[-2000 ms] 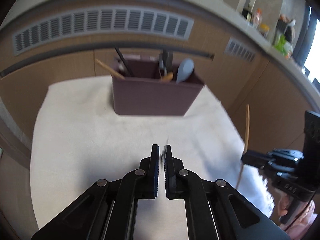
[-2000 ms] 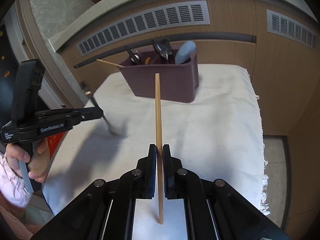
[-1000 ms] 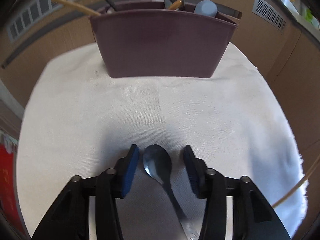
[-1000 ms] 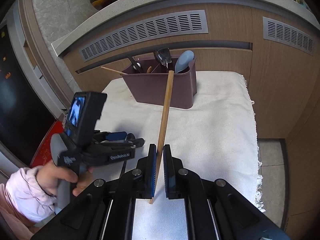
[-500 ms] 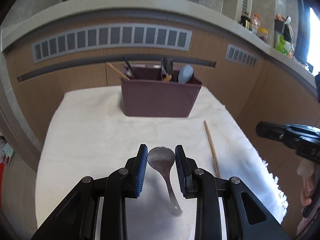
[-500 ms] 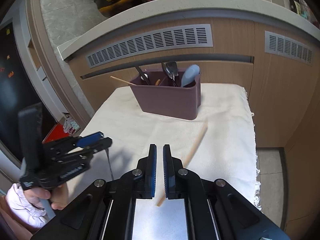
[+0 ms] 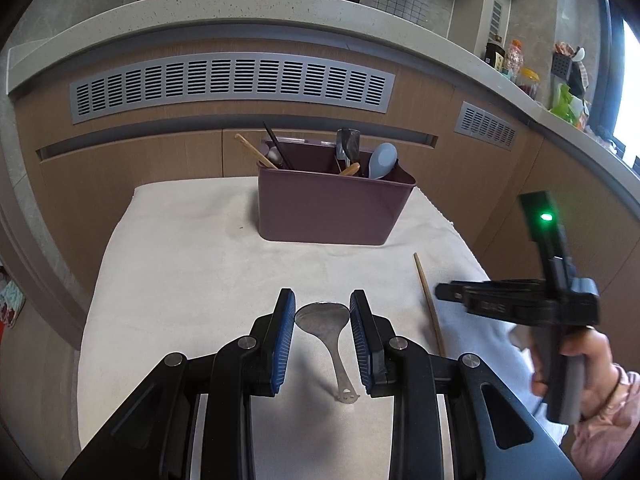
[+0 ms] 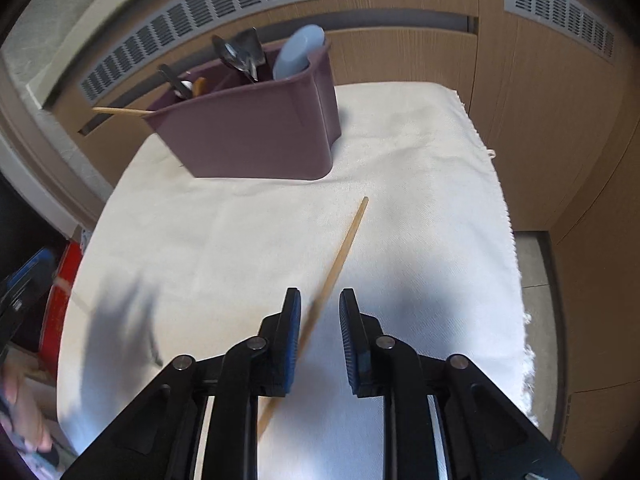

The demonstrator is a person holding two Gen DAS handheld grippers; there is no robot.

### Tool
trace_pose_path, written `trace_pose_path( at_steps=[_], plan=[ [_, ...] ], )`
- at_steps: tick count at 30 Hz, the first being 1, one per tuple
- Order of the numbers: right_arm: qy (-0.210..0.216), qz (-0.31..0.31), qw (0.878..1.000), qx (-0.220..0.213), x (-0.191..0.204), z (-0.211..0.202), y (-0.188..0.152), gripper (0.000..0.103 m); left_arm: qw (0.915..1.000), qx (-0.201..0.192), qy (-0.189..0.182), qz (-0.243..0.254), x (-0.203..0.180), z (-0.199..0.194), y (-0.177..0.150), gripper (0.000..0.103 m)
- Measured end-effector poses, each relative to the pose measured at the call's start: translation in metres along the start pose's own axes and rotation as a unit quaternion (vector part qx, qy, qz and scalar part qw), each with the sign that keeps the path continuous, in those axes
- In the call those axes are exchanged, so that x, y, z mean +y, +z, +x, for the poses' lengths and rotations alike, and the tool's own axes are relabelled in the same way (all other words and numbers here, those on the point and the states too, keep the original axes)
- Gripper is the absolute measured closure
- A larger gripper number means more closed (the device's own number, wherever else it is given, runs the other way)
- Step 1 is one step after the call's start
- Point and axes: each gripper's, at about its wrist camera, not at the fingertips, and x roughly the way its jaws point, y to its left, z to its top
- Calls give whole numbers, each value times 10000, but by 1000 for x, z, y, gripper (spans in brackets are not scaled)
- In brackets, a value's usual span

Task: Organize utensils
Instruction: 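Lift the chopstick and face-handled spoon and carry both over the caddy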

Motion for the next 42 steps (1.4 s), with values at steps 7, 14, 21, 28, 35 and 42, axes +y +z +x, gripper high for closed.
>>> trace_pose_path(
  at_steps=[7,14,21,28,35,42],
  plan=[
    [-322,-264,9991,121,15,30,5,96,10000,-1,-24,-79,7,-3,0,74],
    [159,-117,9991,-381,12,-22,-3,98,9999,22,-6,-109,4,-3,2,74],
    [578,-375,9931,-950,30,-80,-8,98,9999,-72,-77,-62,-4,-13,9,74],
    [887,-521,9835,-1490,45,-122,1,98,9986,-471,-215,140,-13,-37,42,74],
    [757,-928,9669,-2252,59,-174,35,98,9923,-1110,-222,502,-22,-64,104,74],
    [325,-1312,9375,-3206,72,-233,97,98,9804,-1788,-53,827,-27,-74,187,74]
  ],
)
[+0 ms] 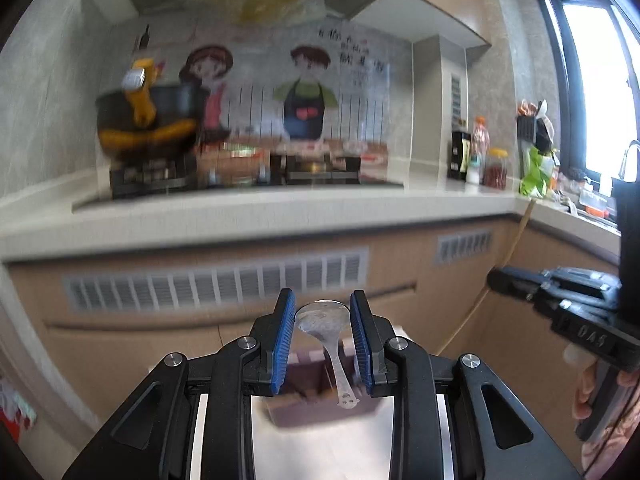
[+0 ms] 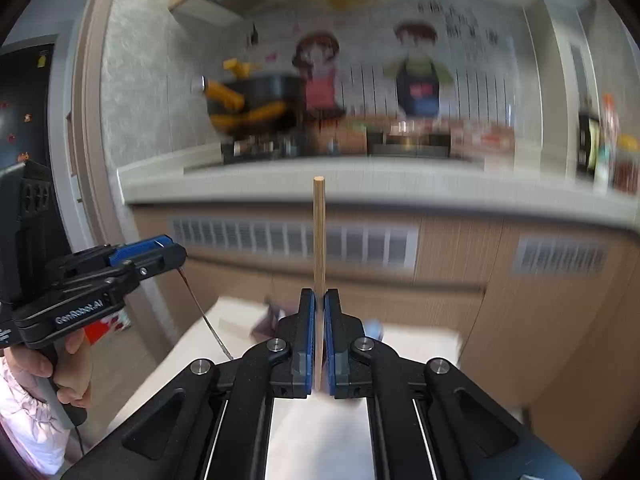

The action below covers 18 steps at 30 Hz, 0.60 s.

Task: Organize utensils
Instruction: 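Lift the chopstick and face-handled spoon and carry both over the caddy, then open both tools to drop the chopstick and spoon into the caddy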

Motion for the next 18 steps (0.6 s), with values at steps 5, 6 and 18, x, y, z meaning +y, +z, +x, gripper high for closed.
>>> trace_pose_path(
  at_steps=[5,6,18],
  plan=[
    [-183,-148,9995,-192,-6,24,32,98,9999,-88,94,-20,14,34,24,74],
    [-181,-131,9996,-158,-7,32,33,98,9999,-54,108,-39,18,44,24,74],
    [50,77,9948,1014,-18,132,-25,98,9953,935,176,-153,36,145,-44,74]
  ],
)
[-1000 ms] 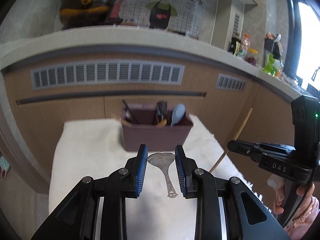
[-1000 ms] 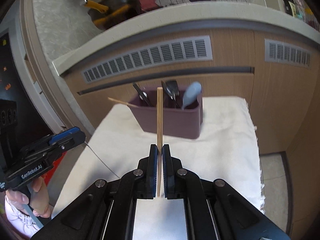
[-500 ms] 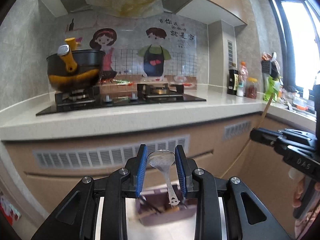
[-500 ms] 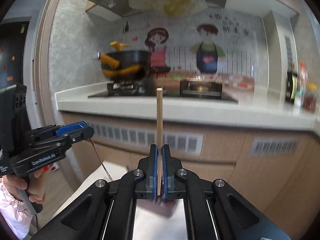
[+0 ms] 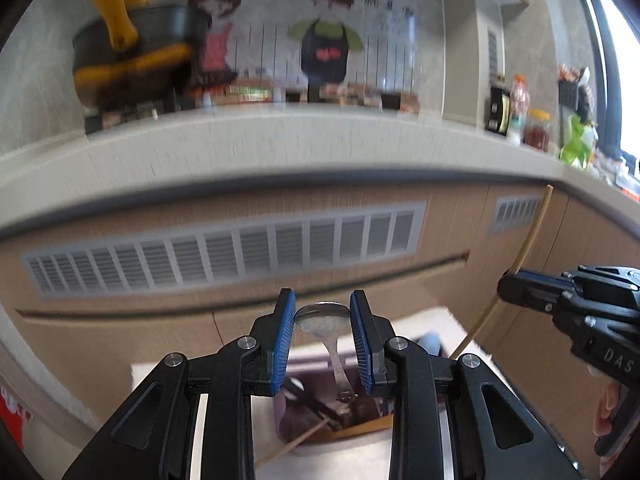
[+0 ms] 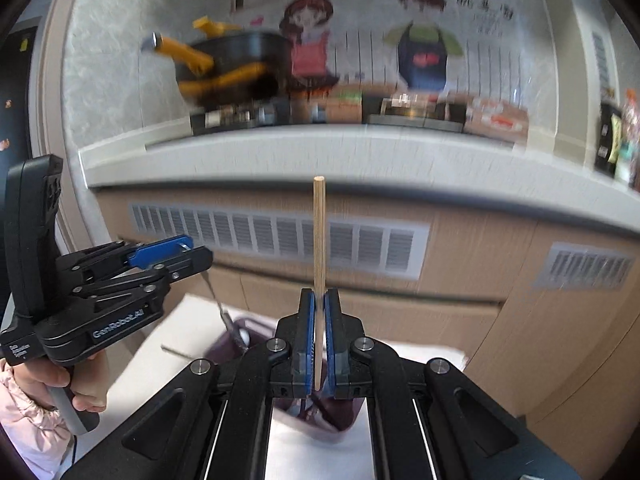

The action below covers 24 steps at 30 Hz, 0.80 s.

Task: Organize utensils
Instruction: 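Open both tools to drop the chopstick and spoon into the caddy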

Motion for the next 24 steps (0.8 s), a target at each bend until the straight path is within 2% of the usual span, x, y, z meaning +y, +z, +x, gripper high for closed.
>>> trace_pose_path(
  at_steps=[7,9,11,13,14,15,16,17,18,19,20,23,24],
  plan=[
    [131,226,9968,758,-9,58,-38,98,9974,691,-164,-100,-3,48,-38,72],
    [200,298,9950,927,-11,69,-48,98,9964,811,-200,-106,-5,55,-46,66],
    [251,389,9932,1069,-13,78,-58,98,9959,846,-239,-197,-5,57,-51,54],
    [334,474,9911,1201,-15,83,-64,97,9960,800,-263,-313,-5,48,-53,51],
    [361,514,9901,1253,-16,82,-67,96,9960,771,-264,-354,-4,42,-54,45],
    [355,511,9899,1273,-16,80,-69,87,9963,723,-245,-397,-3,33,-54,41],
    [340,503,9902,1260,-17,76,-73,71,9967,645,-202,-447,-1,23,-55,34],
    [327,502,9907,1222,-16,69,-75,62,9971,548,-136,-506,-1,10,-57,26],
    [334,523,9913,1159,-15,59,-77,46,9973,474,-88,-555,1,-1,-59,23],
    [353,563,9921,1065,-14,48,-80,39,9974,395,-37,-608,2,-14,-62,17],
    [346,606,9929,966,-12,35,-83,38,9973,352,15,-643,2,-25,-67,12],
    [218,689,9943,778,-5,-1,-93,34,9971,246,202,-687,0,-61,-83,9],
    [180,735,9947,698,-2,-15,-99,28,9970,210,274,-688,-1,-73,-90,8]
  ],
)
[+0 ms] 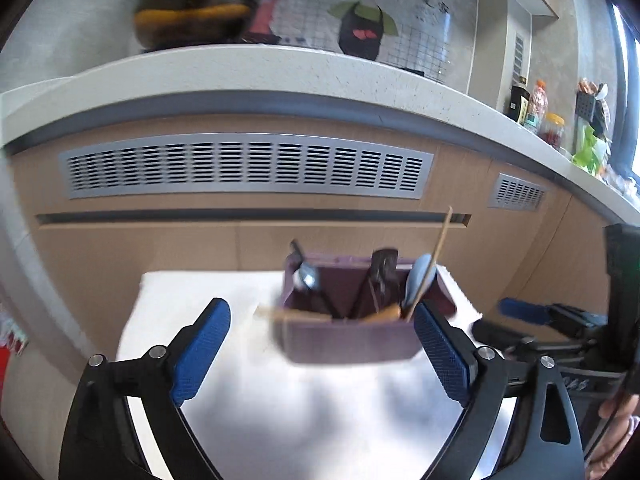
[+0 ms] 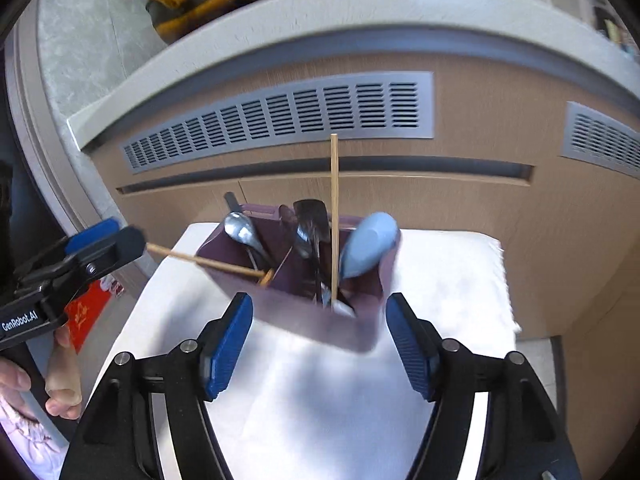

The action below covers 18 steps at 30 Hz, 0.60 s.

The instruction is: Organize utensils

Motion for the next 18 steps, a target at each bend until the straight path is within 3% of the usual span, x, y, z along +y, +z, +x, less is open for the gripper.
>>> trace_pose_path(
  at_steps=[1,4,9,13,18],
  plan=[
    [-43,32,10000,-72,2,-11,-7,18,10000,-32,65,7,0,-11,-8,5],
    [-255,58,9993,-278,12,-41,-30,7,9995,-110,285,43,-1,-41,-34,1],
    [-723,159,9961,-485,24,-78,-65,2,9980,-177,594,82,-8,-76,-71,0],
    [-1150,92,9914,-621,37,-101,-98,0,9981,-66,595,112,-15,-94,-102,0],
    [-1266,94,9898,-644,44,-119,-122,0,9980,158,577,199,-27,-106,-133,0]
  ],
)
